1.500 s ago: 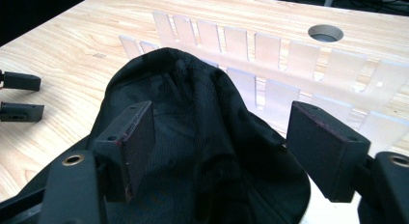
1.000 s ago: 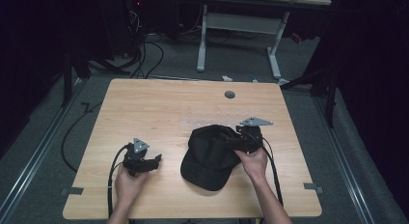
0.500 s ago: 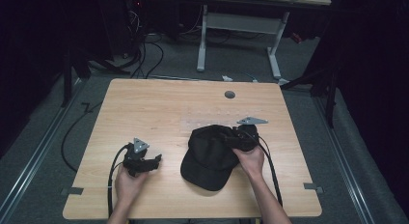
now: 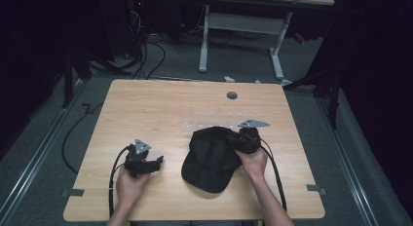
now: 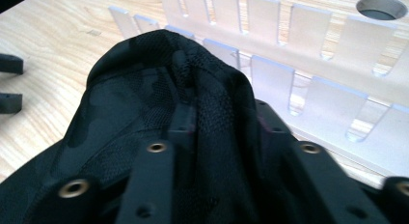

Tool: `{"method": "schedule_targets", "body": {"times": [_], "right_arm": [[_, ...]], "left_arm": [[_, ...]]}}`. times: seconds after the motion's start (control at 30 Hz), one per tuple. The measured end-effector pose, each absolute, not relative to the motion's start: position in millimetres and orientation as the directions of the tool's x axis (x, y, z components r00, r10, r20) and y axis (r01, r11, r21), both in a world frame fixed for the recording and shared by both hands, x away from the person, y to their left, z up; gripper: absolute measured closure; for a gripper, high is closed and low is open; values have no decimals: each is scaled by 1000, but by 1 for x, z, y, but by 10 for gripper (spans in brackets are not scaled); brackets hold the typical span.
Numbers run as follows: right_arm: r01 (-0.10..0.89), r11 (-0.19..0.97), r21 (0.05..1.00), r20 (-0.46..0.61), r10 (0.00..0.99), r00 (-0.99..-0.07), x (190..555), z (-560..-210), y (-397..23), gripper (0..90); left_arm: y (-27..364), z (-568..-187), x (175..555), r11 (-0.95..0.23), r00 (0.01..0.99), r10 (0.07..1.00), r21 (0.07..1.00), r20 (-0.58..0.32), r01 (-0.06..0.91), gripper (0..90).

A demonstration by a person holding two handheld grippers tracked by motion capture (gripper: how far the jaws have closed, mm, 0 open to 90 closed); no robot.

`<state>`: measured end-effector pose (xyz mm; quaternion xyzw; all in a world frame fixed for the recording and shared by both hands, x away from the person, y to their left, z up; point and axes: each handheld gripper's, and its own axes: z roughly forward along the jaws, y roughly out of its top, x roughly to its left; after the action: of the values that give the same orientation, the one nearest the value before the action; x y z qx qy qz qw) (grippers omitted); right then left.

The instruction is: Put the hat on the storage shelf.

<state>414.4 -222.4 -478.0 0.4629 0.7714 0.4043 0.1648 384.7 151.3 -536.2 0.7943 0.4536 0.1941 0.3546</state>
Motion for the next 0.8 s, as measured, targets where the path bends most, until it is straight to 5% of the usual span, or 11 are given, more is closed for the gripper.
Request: {"method": "schedule_targets", "body": {"times": [0.27, 0.8], "right_arm": [[564, 272, 779, 138, 804, -578, 411, -477, -221, 825], [482, 284, 829, 116, 755, -645, 392, -456, -222, 841]], "left_arm": [[151, -536, 384, -341, 522, 853, 740, -16, 580, 272], [147, -537, 383, -365, 548, 837, 729, -16, 579, 161]]}}
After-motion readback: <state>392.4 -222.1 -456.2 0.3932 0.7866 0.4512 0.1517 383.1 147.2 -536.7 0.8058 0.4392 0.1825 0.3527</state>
